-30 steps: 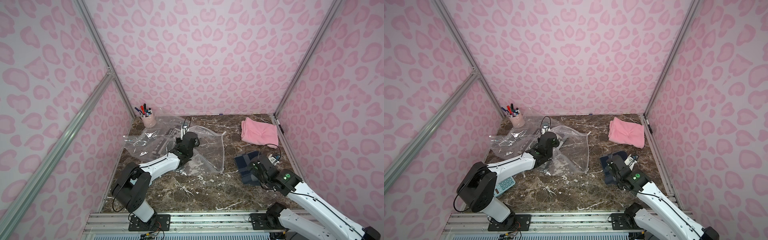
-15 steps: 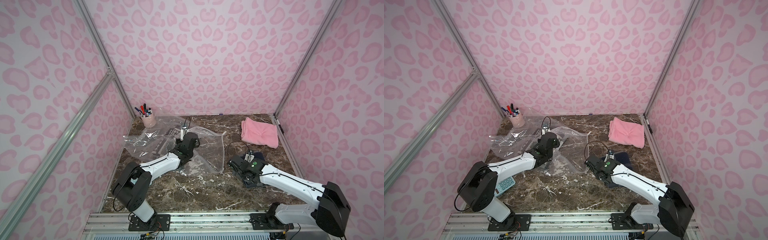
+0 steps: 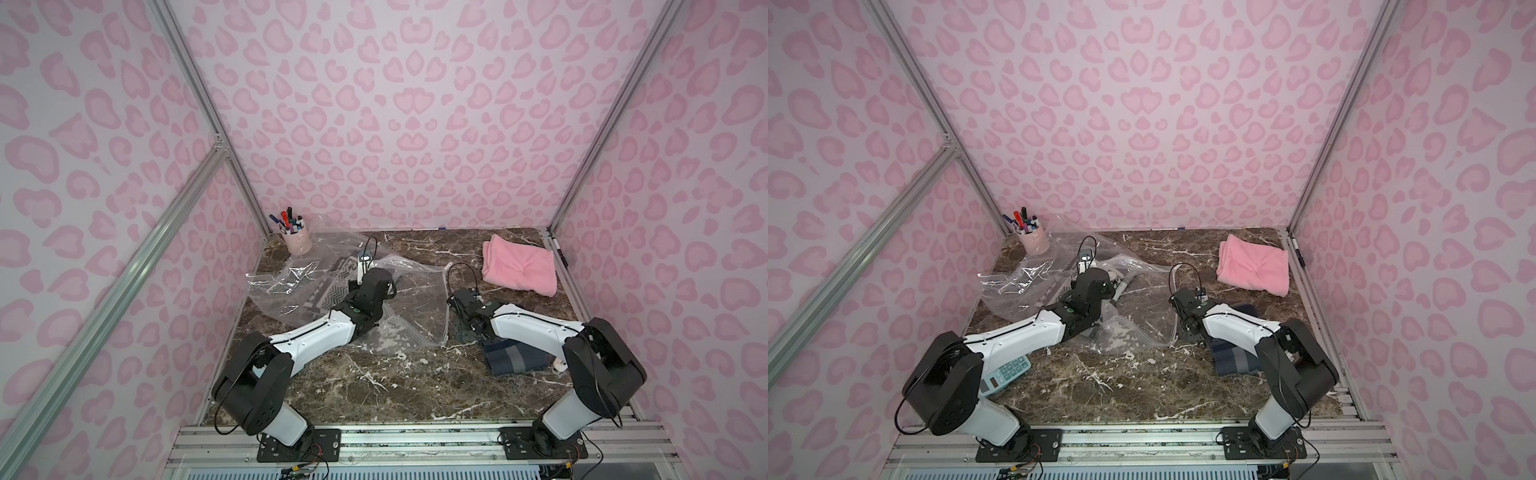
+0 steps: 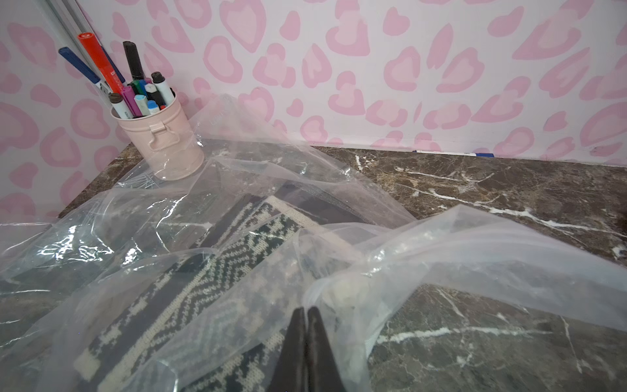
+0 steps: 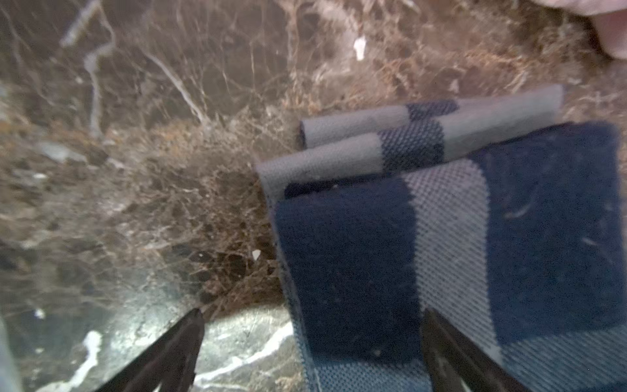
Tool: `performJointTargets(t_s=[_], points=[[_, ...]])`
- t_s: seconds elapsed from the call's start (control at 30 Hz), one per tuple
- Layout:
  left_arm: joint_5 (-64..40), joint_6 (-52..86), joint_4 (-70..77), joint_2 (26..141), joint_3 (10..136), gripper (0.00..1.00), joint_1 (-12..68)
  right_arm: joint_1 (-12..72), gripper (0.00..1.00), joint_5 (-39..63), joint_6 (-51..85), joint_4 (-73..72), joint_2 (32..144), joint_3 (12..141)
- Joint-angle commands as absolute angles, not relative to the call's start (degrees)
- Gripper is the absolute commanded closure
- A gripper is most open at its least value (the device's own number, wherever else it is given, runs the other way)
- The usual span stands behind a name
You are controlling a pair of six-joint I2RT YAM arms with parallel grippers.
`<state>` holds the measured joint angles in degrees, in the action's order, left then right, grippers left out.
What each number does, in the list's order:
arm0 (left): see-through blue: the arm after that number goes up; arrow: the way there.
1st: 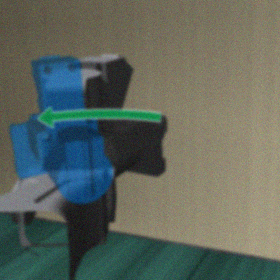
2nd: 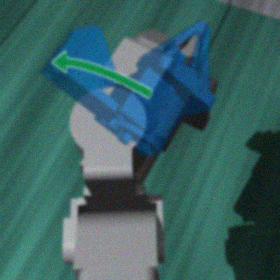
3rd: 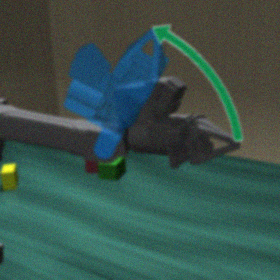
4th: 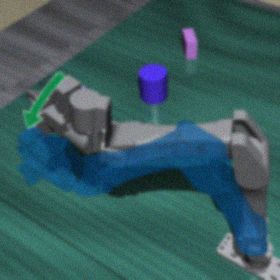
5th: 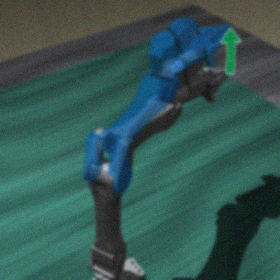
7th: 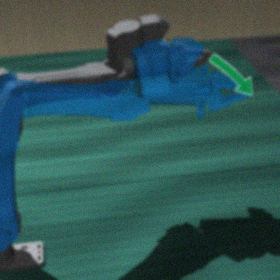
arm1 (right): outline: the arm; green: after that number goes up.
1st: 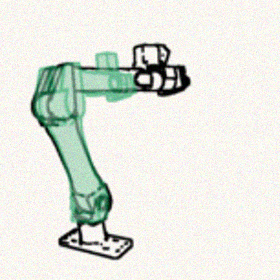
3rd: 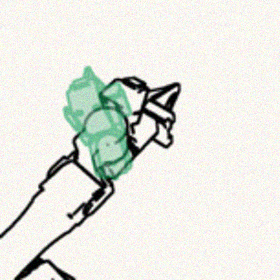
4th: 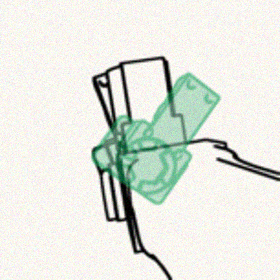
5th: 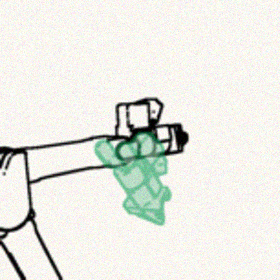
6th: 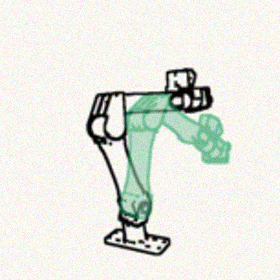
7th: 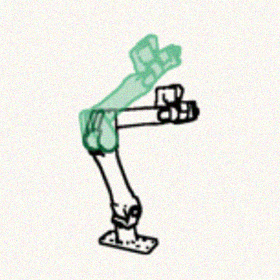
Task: Take the blanket out of the vacuum bag
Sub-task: Pick up the blanket at the center of the board.
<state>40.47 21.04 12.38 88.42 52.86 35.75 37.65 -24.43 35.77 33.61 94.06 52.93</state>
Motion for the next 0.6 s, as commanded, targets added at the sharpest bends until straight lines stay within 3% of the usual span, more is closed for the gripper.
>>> performJointTargets(t_s=[0.0, 0.37, 0.57], points=[[41.5, 21.3, 11.1, 88.0, 52.6, 0.96, 35.7, 37.8, 0.01, -24.4, 35.9, 34.6, 95.6, 52.2], [40.9, 21.9, 10.5, 89.3, 52.2, 0.96, 35.7, 34.8, 0.02, -22.7, 37.9, 34.5, 94.2, 48.3], [41.0, 21.9, 10.3, 89.4, 52.4, 0.96, 35.6, 31.4, 0.1, -20.0, 35.3, 32.0, 91.4, 45.4]])
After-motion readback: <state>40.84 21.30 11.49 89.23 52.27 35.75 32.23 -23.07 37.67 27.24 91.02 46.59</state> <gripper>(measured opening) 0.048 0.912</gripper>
